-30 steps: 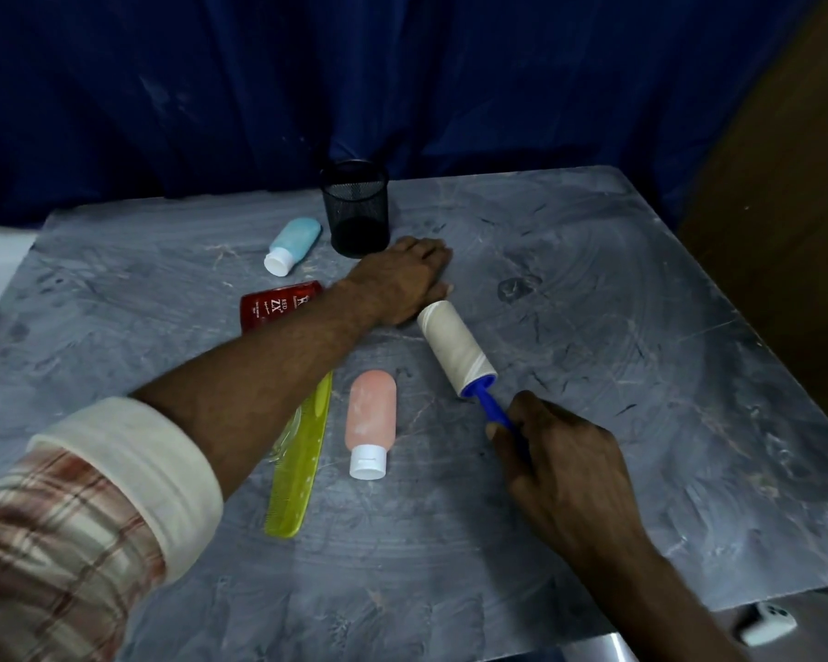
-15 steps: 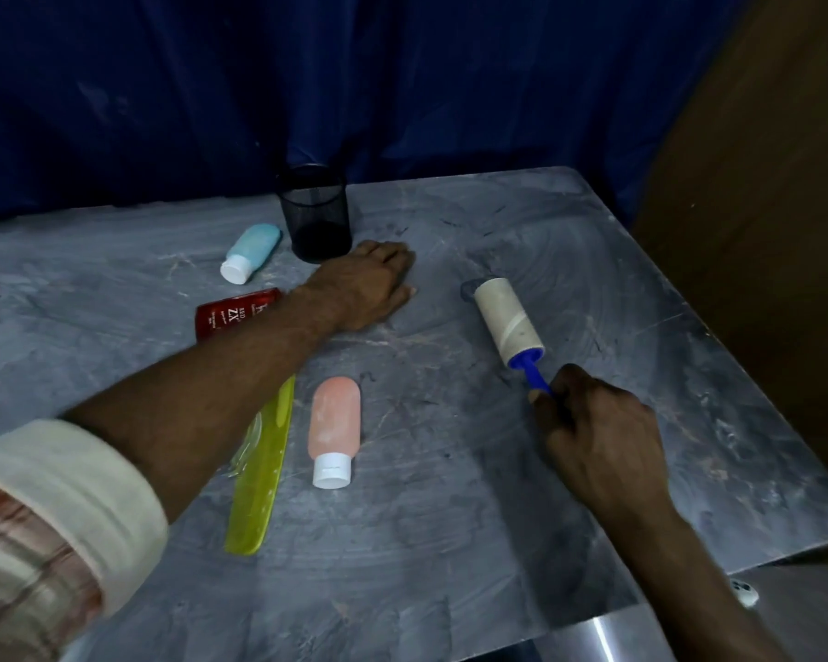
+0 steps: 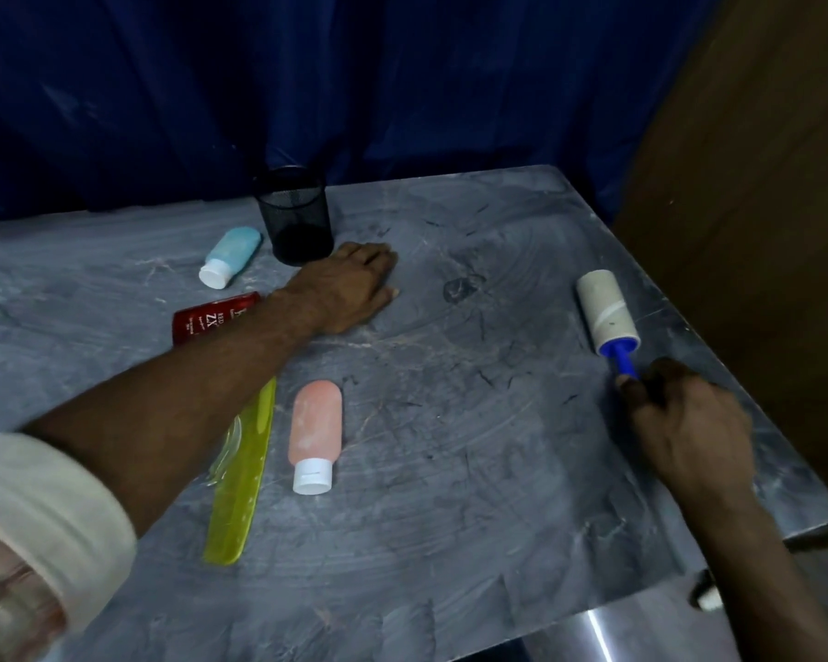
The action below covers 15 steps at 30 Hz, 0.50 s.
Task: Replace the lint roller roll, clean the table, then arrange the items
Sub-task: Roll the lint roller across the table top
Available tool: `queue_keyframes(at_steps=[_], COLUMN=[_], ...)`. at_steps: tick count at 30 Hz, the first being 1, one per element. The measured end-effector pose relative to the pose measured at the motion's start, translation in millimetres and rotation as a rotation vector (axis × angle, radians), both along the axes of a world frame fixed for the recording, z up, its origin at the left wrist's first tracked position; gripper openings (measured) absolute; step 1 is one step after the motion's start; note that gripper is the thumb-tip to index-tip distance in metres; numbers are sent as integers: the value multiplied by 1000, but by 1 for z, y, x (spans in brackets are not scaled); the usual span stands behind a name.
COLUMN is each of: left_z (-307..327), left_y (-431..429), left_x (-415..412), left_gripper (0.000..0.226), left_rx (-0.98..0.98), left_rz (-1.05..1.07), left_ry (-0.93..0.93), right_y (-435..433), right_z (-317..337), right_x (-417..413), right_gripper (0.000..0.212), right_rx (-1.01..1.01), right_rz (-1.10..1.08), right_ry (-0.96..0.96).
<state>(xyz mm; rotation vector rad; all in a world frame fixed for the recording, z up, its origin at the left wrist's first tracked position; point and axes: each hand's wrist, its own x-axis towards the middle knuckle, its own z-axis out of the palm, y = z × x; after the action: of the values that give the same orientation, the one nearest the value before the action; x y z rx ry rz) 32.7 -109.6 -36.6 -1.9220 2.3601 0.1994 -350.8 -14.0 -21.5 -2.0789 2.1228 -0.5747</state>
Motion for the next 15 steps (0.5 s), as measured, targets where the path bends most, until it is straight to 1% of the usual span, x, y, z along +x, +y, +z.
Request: queue_keyframes(at_steps=[4, 6, 15], left_z=[-3, -3, -5], left_y=[-2, -2, -2], left_x=[2, 3, 4], left_gripper=[70, 70, 70], left_rx=[-14, -13, -13], left_rz=[-14, -14, -5], left_ry=[-2, -7, -11], right_y=[0, -2, 2], right_z=[2, 4, 6], right_x=[-17, -23, -19], right_gripper=[21, 20, 17], right_rx=[-11, 15, 89], right_rz=[-75, -92, -48], right_ry=[13, 7, -44])
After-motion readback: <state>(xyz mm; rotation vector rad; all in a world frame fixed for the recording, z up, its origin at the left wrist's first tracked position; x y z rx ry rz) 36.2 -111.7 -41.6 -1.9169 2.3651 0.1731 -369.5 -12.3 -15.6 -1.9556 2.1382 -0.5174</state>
